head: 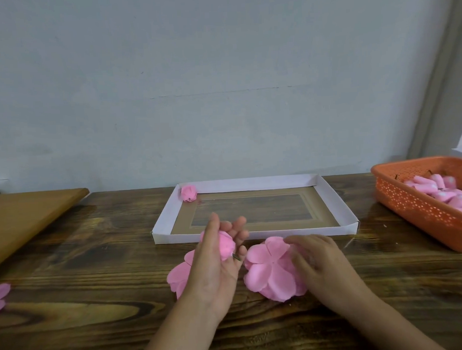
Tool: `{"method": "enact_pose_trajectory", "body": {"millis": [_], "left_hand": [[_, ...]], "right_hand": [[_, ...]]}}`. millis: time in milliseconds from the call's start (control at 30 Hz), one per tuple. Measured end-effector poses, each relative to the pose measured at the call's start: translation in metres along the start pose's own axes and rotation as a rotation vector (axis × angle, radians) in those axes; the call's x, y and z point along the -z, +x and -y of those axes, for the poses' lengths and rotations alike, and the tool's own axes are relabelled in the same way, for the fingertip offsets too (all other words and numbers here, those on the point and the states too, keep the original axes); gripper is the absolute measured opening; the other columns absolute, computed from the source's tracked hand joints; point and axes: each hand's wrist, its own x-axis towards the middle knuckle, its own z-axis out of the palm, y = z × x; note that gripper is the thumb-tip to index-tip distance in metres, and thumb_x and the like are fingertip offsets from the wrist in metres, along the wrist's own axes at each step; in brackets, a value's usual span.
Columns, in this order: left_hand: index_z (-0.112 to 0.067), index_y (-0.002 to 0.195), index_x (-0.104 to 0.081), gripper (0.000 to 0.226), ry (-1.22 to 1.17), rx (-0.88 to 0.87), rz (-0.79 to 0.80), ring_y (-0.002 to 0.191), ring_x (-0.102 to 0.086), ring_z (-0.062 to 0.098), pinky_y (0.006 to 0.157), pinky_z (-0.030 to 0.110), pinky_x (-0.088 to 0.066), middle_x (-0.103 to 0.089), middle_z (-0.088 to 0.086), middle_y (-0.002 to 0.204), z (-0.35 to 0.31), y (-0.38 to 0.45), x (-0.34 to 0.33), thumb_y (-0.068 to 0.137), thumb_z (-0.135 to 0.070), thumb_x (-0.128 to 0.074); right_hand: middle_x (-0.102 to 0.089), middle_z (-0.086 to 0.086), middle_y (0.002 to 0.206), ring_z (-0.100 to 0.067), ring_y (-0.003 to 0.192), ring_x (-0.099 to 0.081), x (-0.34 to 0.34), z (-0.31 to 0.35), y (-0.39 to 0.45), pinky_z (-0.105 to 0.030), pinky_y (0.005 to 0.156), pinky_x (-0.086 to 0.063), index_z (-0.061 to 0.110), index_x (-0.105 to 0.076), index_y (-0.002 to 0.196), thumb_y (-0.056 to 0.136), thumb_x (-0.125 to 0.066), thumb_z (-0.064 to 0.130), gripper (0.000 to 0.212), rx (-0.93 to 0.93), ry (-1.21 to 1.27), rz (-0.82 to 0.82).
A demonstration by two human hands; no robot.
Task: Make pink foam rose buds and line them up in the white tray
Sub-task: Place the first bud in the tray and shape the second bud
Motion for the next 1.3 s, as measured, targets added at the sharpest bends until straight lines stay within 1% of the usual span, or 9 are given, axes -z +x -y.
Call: {"method": "enact_pose_trajectory", "body": {"millis": [100,200,367,533,667,833,933,1100,1300], "left_hand": [[-0.030,0.053,-0.073,0.033,0.010,0.007,0.006,0.072,-0.075,0.009,0.070,0.031,-0.048,-0.080,0.002,0.099,0.001,0.000,0.000,0.081,-0.048,-0.067],[-0.029,0.053,-0.073,0.033,0.025,0.012,0.012,0.072,-0.075,0.009,0.070,0.031,-0.048,-0.080,0.003,0.099,0.002,0.000,0.000,0.080,-0.048,-0.067],[-0.028,0.053,-0.071,0.033,0.050,0.023,0.034,0.070,-0.074,0.009,0.070,0.029,-0.049,-0.080,0.003,0.098,0.004,-0.001,-0.001,0.078,-0.049,-0.066],[-0.024,0.061,-0.069,0.030,0.080,0.033,0.045,0.070,-0.073,0.010,0.066,0.028,-0.051,-0.080,0.006,0.101,0.005,-0.003,-0.001,0.079,-0.049,-0.066],[-0.022,0.068,-0.066,0.029,0.099,0.022,0.043,0.070,-0.073,0.009,0.068,0.029,-0.050,-0.080,0.005,0.102,0.005,-0.004,-0.001,0.080,-0.049,-0.065],[-0.028,0.056,-0.070,0.037,0.098,0.009,0.044,0.071,-0.074,0.008,0.070,0.030,-0.049,-0.080,0.003,0.102,0.003,-0.004,-0.002,0.085,-0.049,-0.061],[-0.029,0.055,-0.071,0.045,0.093,0.009,0.032,0.075,-0.075,0.008,0.072,0.032,-0.048,-0.080,0.003,0.103,0.002,-0.004,-0.002,0.094,-0.048,-0.058],[-0.025,0.065,-0.068,0.035,0.100,0.014,0.013,0.083,-0.077,0.010,0.074,0.033,-0.046,-0.080,0.004,0.105,0.003,-0.004,-0.003,0.091,-0.047,-0.060],[-0.031,0.053,-0.069,0.037,0.111,0.009,0.027,0.087,-0.076,0.007,0.075,0.032,-0.045,-0.080,0.001,0.106,0.003,-0.005,-0.003,0.082,-0.053,-0.061]], "right_hand": [[-0.053,0.024,0.130,-0.003,0.127,-0.031,-0.005,-0.001,0.000,-0.027,0.107,-0.032,0.033,-0.063,0.129,0.099,-0.053,0.038,0.032,0.000,-0.021,0.046],[-0.060,0.021,0.127,-0.007,0.128,-0.033,-0.009,0.000,0.003,-0.028,0.103,-0.033,0.031,-0.068,0.123,0.098,-0.056,0.041,0.029,-0.011,-0.028,0.012],[-0.065,0.010,0.098,-0.016,0.109,-0.052,-0.014,0.001,0.010,-0.025,0.083,-0.038,0.016,-0.077,0.107,0.088,-0.074,0.022,0.020,-0.049,0.003,-0.114],[-0.060,0.017,0.097,-0.012,0.115,-0.050,-0.014,0.005,0.007,-0.025,0.088,-0.037,0.015,-0.076,0.107,0.084,-0.076,0.014,0.023,-0.024,0.032,-0.146],[-0.066,0.014,0.095,-0.014,0.102,-0.057,-0.012,0.010,0.006,-0.022,0.081,-0.041,0.019,-0.072,0.112,0.086,-0.075,0.012,0.027,0.008,0.063,-0.194],[-0.069,0.016,0.093,-0.001,0.090,-0.065,-0.009,0.012,0.005,-0.015,0.075,-0.049,0.029,-0.068,0.109,0.092,-0.067,0.017,0.021,-0.096,0.303,-0.195],[-0.073,0.010,0.087,-0.006,0.084,-0.067,-0.005,0.012,0.005,-0.025,0.069,-0.054,0.025,-0.071,0.094,0.097,-0.060,0.020,0.012,-0.173,0.515,-0.170],[-0.073,0.012,0.083,-0.004,0.074,-0.070,-0.005,0.013,0.004,-0.016,0.055,-0.051,0.018,-0.067,0.095,0.102,-0.051,0.018,0.017,-0.305,0.752,-0.141],[-0.076,-0.002,0.089,-0.020,0.078,-0.074,-0.003,0.008,0.002,-0.036,0.062,-0.059,0.014,-0.066,0.103,0.099,-0.055,0.021,0.014,-0.455,0.956,-0.017]]}}
